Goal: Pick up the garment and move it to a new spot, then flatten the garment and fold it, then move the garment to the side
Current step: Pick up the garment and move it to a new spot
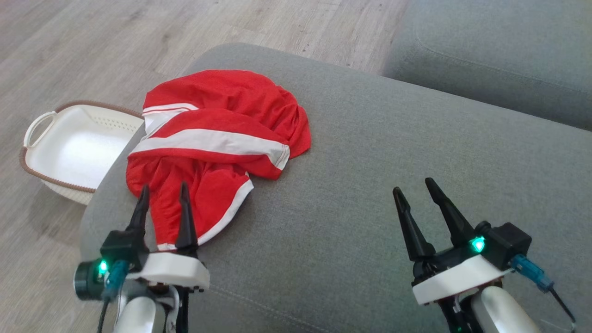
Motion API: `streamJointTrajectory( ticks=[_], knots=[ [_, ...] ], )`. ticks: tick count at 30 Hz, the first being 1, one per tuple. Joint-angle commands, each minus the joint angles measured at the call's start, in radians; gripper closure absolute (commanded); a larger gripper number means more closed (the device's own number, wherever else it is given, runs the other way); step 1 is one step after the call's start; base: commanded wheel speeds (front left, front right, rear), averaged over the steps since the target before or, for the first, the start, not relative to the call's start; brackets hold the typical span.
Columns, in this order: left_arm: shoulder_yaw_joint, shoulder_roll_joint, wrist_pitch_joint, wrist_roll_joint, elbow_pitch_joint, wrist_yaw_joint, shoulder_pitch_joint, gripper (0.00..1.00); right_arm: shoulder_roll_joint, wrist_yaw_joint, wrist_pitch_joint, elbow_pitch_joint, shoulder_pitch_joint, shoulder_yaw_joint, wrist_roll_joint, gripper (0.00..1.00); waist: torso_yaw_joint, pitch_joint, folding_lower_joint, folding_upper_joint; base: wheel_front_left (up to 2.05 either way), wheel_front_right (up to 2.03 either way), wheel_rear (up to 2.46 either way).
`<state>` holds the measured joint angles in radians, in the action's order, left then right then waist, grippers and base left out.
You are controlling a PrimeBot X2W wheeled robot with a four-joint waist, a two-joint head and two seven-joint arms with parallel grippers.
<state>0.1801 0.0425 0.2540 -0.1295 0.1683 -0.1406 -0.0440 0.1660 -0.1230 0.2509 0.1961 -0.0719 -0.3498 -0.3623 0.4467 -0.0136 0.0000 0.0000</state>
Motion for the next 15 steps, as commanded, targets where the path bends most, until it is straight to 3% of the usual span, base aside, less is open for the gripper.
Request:
streamJointTrajectory(
  ticks=[1,8,15],
  knots=[
    [-0.036,0.008,0.008,-0.016,-0.021,0.000,-0.032,0.00,0.005,-0.008,0.011,-0.034,-0.042,-0.020,-0.009,0.00,-0.002,0.003,0.0000,0.0000,0.00,0.00,0.00],
    [-0.054,0.026,-0.044,-0.059,0.098,0.031,-0.144,0.00,0.025,-0.008,0.011,-0.040,-0.057,-0.028,-0.018,0.00,-0.034,0.032,0.0000,0.0000,0.00,0.00,0.00],
    [-0.107,0.109,-0.324,-0.129,0.193,0.068,-0.338,0.00,0.036,-0.008,0.011,-0.047,-0.081,-0.035,-0.022,0.00,-0.102,0.080,0.0000,0.0000,0.00,0.00,0.00]
  ],
)
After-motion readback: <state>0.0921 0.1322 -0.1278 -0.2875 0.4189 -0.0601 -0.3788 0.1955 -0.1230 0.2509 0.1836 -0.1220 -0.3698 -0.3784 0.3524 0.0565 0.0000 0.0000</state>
